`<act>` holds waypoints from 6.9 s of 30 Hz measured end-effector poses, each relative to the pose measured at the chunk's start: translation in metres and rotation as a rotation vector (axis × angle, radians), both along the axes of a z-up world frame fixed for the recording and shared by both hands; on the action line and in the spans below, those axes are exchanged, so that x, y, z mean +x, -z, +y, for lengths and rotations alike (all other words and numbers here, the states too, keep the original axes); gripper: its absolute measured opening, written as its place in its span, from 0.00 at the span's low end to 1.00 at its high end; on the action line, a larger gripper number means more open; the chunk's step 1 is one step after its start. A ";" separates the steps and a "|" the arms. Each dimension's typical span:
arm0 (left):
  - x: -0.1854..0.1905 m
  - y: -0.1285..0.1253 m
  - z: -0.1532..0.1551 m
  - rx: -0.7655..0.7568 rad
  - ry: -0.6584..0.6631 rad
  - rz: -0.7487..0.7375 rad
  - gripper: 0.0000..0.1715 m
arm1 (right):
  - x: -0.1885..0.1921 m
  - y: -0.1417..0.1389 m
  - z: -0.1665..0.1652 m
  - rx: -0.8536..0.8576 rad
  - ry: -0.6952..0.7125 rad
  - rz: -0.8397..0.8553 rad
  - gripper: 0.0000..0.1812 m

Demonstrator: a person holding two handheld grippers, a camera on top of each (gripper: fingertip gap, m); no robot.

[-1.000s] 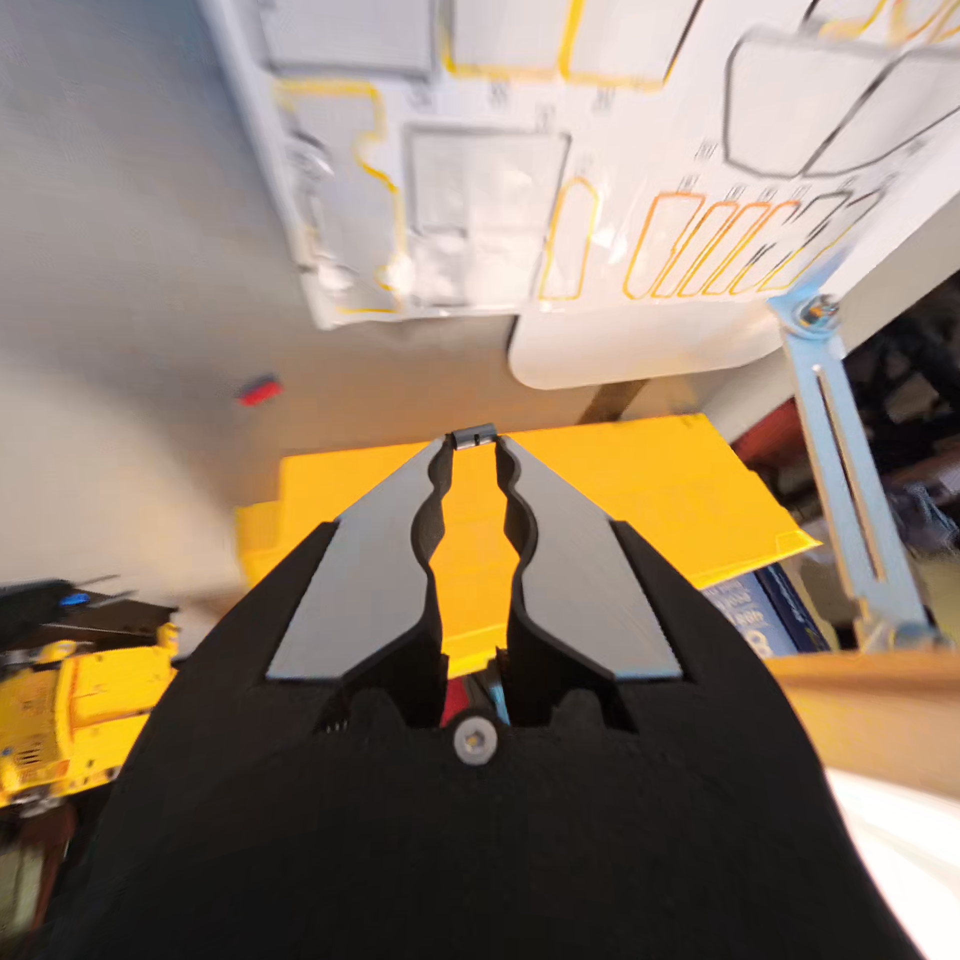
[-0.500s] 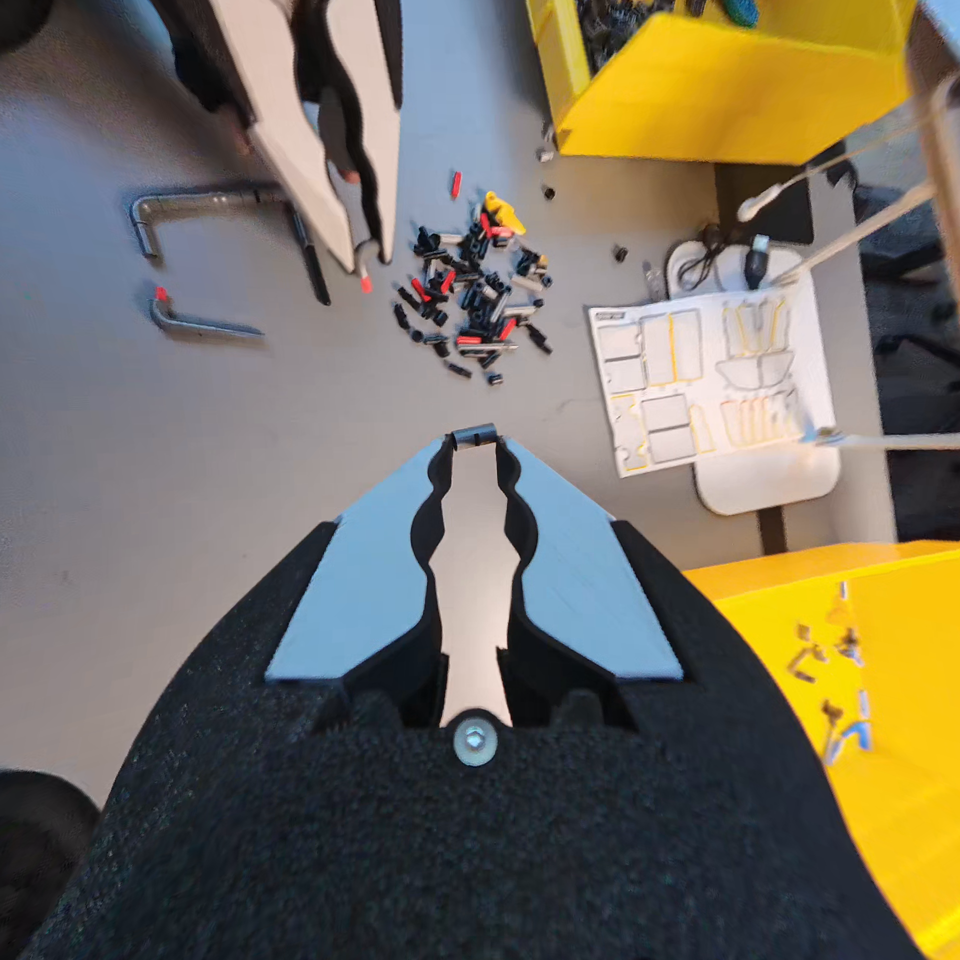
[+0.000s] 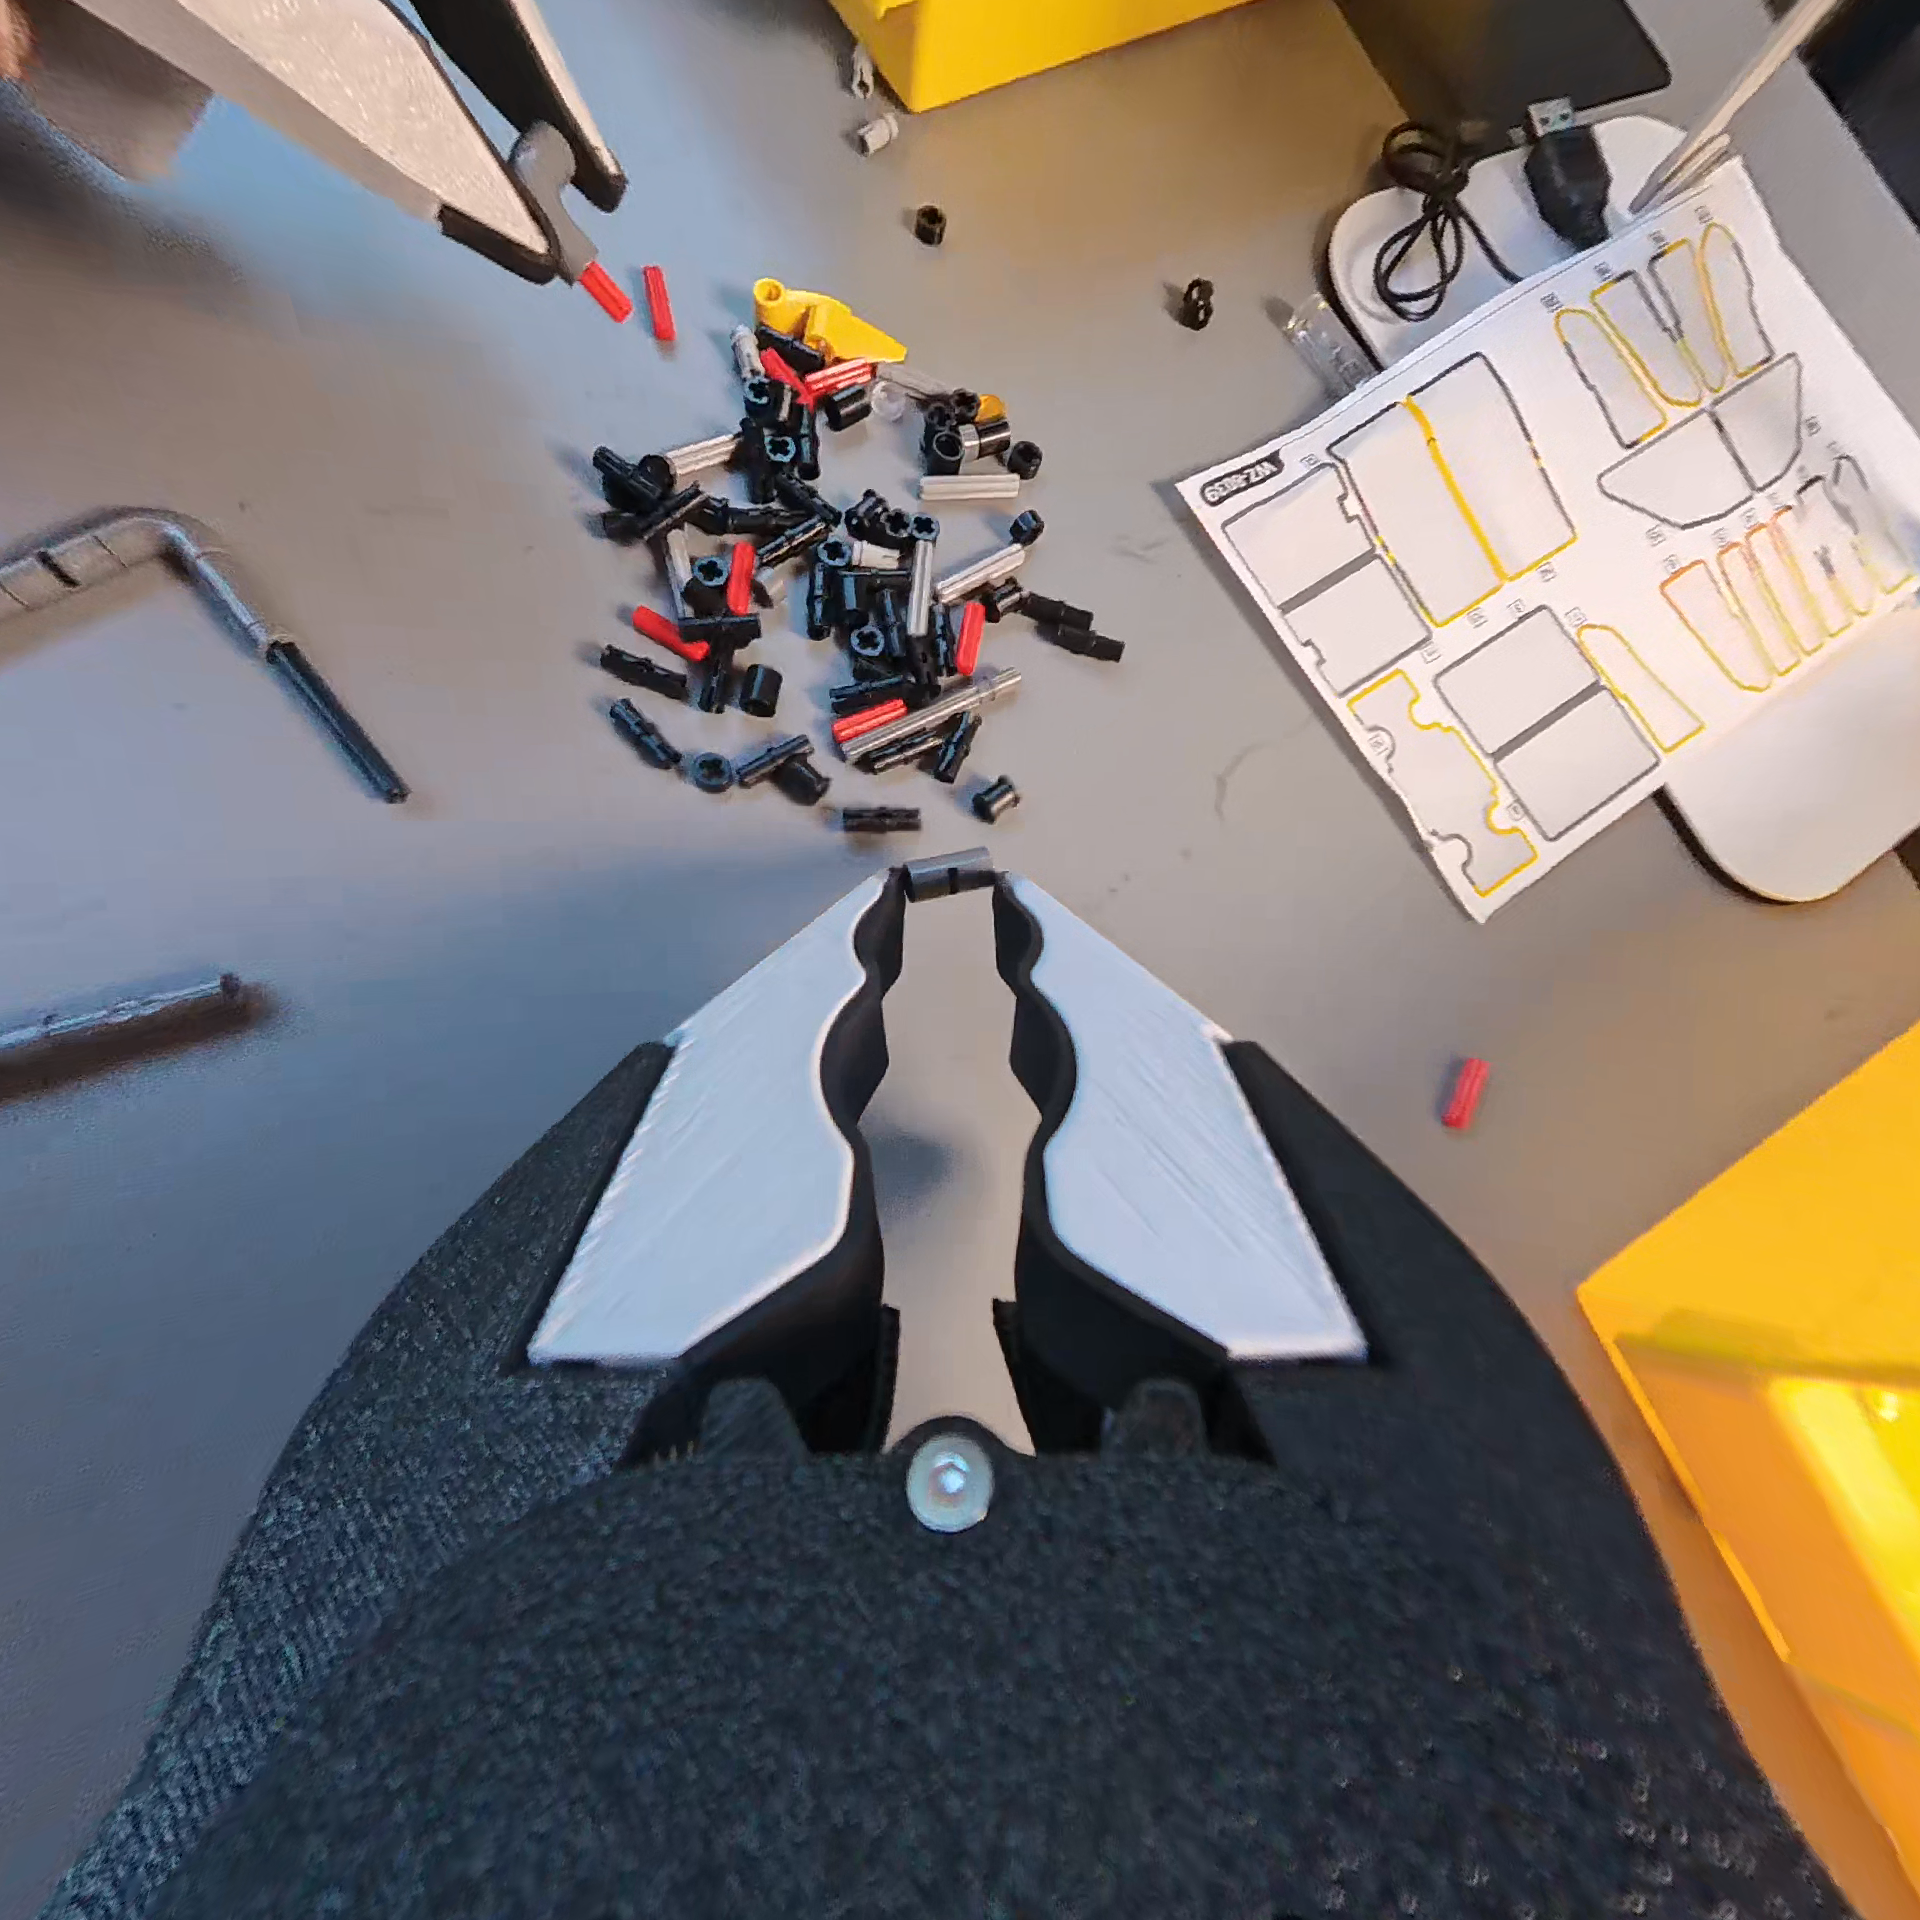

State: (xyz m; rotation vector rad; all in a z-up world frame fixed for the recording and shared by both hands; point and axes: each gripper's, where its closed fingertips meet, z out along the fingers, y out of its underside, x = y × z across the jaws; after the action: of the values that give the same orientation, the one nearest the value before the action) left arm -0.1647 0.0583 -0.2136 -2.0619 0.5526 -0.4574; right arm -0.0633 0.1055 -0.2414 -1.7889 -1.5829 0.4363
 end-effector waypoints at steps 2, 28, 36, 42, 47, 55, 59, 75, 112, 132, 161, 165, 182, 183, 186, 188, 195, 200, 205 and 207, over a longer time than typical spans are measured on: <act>0.001 0.001 0.000 -0.003 0.005 -0.006 0.09 | -0.003 0.004 0.005 0.026 -0.003 -0.008 0.08; 0.031 0.010 -0.010 0.004 0.135 0.050 0.09 | -0.004 0.013 -0.013 -0.175 -0.143 0.021 0.08; 0.027 0.009 -0.008 0.026 0.107 0.052 0.09 | 0.004 -0.007 -0.016 -0.099 -0.156 0.062 0.08; 0.028 0.011 -0.008 0.022 0.111 0.068 0.09 | 0.053 -0.151 0.074 0.316 0.301 0.632 0.08; 0.034 0.014 -0.010 0.024 0.137 0.095 0.09 | 0.123 -0.144 0.138 0.406 0.689 0.666 0.08; 0.034 0.015 -0.011 0.031 0.140 0.113 0.09 | 0.130 -0.075 0.159 0.278 0.781 0.452 0.08; 0.033 0.015 -0.011 0.033 0.133 0.118 0.09 | 0.113 -0.066 0.151 0.289 0.719 0.396 0.08; 0.034 0.015 -0.011 0.038 0.127 0.133 0.09 | 0.076 -0.079 0.127 0.368 0.578 0.377 0.08; 0.032 0.010 -0.011 0.063 0.109 0.132 0.09 | 0.100 -0.032 0.119 0.341 0.475 -0.011 0.32; 0.034 0.010 -0.011 0.061 0.113 0.108 0.09 | 0.096 -0.025 0.111 0.456 0.434 -0.132 0.17; 0.034 0.004 -0.013 0.074 0.121 0.078 0.09 | 0.342 -0.154 0.155 0.034 0.725 0.243 0.23; 0.031 0.009 -0.010 0.059 0.096 0.102 0.09 | 0.372 -0.065 0.155 -0.137 0.616 0.029 0.16; 0.016 0.023 0.001 0.038 -0.018 0.225 0.09 | 0.291 -0.068 0.165 -0.158 0.384 0.227 0.20; 0.016 0.022 0.001 0.040 -0.017 0.223 0.09 | 0.299 -0.076 0.166 -0.136 0.403 0.247 0.20; 0.016 0.020 0.002 0.045 -0.020 0.209 0.09 | 0.335 -0.080 0.171 -0.055 0.460 0.177 0.20; 0.016 0.019 0.003 0.047 -0.018 0.200 0.09 | 0.357 -0.063 0.162 -0.090 0.447 0.054 0.22; 0.019 0.017 0.000 0.063 0.005 0.197 0.09 | 0.375 -0.030 0.135 -0.148 0.373 -0.195 0.32; 0.023 0.014 -0.002 0.070 0.024 0.180 0.09 | 0.371 -0.019 0.131 -0.182 0.375 -0.265 0.26; 0.029 0.012 -0.006 0.078 0.056 0.161 0.09 | 0.385 -0.018 0.135 -0.216 0.441 -0.253 0.17; 0.032 0.011 -0.007 0.082 0.071 0.151 0.09 | 0.386 -0.018 0.136 -0.232 0.456 -0.228 0.18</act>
State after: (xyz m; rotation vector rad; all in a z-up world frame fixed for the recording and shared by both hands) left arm -0.1326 0.0515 -0.2244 -2.0136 0.7245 -0.3166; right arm 0.3230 0.2410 -0.2231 -2.3713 -1.2457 0.2080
